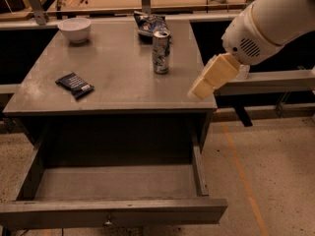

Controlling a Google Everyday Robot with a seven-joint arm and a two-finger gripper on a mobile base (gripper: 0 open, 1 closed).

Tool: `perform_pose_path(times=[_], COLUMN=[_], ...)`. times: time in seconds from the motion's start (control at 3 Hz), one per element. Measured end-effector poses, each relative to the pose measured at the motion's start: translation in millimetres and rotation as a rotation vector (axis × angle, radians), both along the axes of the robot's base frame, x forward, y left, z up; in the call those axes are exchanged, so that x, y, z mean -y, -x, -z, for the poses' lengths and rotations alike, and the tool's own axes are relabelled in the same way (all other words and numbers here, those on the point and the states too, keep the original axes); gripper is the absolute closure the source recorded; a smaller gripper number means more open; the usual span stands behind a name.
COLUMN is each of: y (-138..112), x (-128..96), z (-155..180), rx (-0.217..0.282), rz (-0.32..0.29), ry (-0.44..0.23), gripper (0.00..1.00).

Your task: Place rxbar blueberry into top drawer

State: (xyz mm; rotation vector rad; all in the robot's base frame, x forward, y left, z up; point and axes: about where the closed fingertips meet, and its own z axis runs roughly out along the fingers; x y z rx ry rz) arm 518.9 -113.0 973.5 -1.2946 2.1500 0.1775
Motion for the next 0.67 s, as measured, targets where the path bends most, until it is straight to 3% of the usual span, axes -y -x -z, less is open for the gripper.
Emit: perform_pose_path(times=[0.33, 0.67], y=[-8.7, -44.0], x=[-11.8, -49.7], z=[4.9, 19.4], rx=[-0.002, -0.02], rz=[0.046, 0.095], ry=[-0.033, -0.1], gripper=[0.0, 0.0])
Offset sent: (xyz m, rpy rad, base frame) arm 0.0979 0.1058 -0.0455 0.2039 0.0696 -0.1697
